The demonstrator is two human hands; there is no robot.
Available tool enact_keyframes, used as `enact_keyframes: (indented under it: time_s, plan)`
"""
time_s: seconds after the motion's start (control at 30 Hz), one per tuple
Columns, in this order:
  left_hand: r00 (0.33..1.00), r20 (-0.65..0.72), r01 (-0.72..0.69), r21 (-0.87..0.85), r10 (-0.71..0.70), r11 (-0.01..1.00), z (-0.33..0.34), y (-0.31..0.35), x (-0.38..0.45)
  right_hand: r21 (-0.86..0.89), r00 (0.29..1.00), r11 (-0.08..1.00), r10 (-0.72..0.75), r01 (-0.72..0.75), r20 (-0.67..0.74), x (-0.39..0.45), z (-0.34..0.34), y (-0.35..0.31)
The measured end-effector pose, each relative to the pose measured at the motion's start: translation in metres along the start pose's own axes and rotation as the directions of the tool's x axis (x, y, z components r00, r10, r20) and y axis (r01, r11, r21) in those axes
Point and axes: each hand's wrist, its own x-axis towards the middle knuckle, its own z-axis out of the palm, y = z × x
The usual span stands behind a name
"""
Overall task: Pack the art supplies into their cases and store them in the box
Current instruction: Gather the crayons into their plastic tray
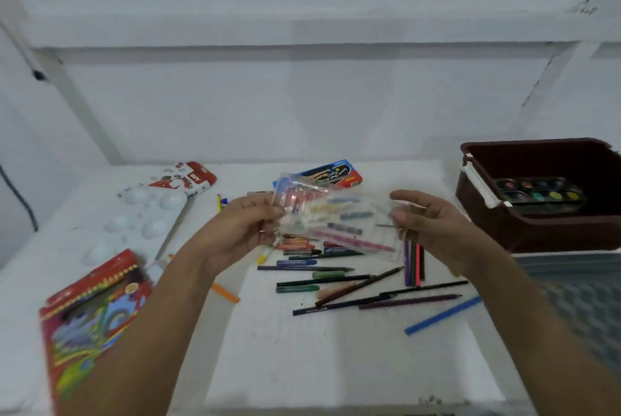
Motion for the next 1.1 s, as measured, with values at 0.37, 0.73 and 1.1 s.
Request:
enact_keyframes:
  time_s: [0.37,0.73,1.1]
  plan:
    - [0.996,-0.078,-0.064,-0.198,0.049,0.978,-0.051,-0.011,-0.044,0.005,0.996,0.999,0.051,-0.051,-0.068,0.012,0.078,0.019]
    - [0.77,-0.037,-0.389,0.764,0.637,0.515,0.008,-0.027,-0.05,-0.103,0.995,0.992,-0.06,0.067,0.074,0.004,0.168,0.006]
    - [0.725,-0.378,-0.096,0.773,0.576,0.627,-0.032,-0.012,-0.065,-0.016,0.996,0.999,0.043,-0.044,-0.082,-0.005,0.129,0.01]
